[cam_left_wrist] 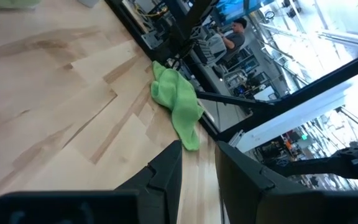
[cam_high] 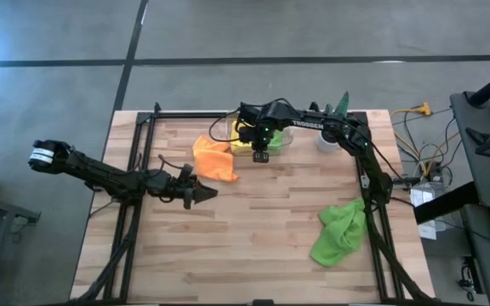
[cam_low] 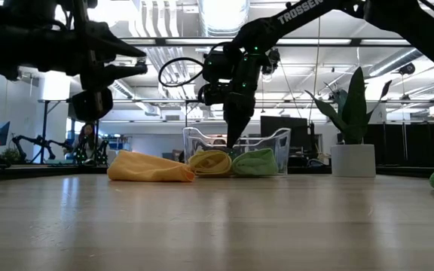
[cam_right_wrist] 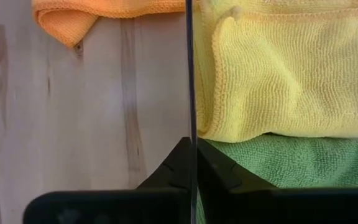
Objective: Fold microfiber towels
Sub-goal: Put the left folded green microfiber towel into the transparent bin, then fold the green microfiber towel
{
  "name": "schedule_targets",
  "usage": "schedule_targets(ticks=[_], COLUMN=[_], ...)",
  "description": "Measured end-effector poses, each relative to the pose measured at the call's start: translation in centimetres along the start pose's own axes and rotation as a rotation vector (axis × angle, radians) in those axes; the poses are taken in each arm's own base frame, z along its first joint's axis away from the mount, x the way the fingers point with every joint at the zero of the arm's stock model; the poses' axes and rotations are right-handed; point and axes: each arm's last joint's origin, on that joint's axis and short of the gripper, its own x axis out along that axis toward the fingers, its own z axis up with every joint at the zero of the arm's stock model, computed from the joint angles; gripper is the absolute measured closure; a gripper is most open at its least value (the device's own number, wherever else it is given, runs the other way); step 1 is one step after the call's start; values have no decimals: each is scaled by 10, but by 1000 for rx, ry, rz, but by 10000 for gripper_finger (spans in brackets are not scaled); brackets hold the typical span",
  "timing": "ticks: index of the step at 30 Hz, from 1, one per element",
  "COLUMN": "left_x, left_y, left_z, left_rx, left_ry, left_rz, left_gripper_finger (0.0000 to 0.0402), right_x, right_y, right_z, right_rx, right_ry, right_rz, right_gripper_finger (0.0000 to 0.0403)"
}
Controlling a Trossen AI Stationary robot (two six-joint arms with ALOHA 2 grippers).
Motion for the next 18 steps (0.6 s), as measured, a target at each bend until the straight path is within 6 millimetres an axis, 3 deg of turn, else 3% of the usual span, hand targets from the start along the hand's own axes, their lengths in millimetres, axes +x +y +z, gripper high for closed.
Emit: schedule_targets(ticks=[4, 13, 18], left_x=[0, 0, 0], left_y=[-1, -1, -1], left_z=[1, 1, 1], left_rx=[0, -1, -1], left_ry=[-7, -7, -7], left_rz=[-11, -10, -10], left_gripper_finger=[320, 320, 320], right_x=[0, 0, -13], right_y=[0, 0, 0], right_z=[0, 0, 5], right_rx=[1, 42, 55], right_ry=[1, 1, -16], right_rz=[9, 12, 3], right_gripper_finger=[384, 314, 291])
